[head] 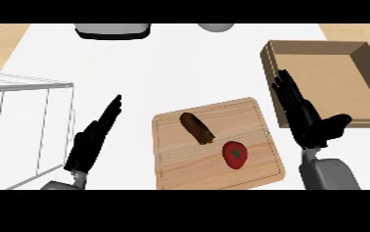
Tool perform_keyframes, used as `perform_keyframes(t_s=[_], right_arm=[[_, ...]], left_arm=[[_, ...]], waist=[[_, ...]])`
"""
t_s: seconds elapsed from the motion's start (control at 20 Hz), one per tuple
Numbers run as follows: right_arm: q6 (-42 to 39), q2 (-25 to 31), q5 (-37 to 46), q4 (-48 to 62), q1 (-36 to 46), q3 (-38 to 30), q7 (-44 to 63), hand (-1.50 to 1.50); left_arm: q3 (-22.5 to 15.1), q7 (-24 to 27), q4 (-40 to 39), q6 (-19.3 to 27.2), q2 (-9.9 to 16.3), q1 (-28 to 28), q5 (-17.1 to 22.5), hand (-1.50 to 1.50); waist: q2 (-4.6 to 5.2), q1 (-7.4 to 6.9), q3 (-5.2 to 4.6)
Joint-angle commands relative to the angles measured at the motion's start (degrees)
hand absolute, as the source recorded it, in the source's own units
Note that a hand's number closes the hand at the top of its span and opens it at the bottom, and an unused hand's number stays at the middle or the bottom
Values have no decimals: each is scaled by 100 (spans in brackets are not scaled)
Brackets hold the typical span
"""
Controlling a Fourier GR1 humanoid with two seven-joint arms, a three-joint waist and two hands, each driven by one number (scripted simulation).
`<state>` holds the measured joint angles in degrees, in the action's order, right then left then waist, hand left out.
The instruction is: Pick the tomato from the cutting board and place it in the cardboard box
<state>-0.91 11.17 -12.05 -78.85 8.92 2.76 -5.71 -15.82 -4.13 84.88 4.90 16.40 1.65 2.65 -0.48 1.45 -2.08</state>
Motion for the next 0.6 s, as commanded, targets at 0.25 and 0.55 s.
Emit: perform_keyframes(t_s=[0.25, 0.55], right_arm=[[-1867, 1257, -671, -1422, 1463, -199, -350, -150], [-2876, 2478, 700, -589, 1093, -210, -2331, -150]], left_arm=[[432, 656, 590, -265, 748, 987, -340, 0], [545, 961, 256, -673, 772, 1129, -137, 0]], waist=[[-76, -157, 209], [88, -172, 219]])
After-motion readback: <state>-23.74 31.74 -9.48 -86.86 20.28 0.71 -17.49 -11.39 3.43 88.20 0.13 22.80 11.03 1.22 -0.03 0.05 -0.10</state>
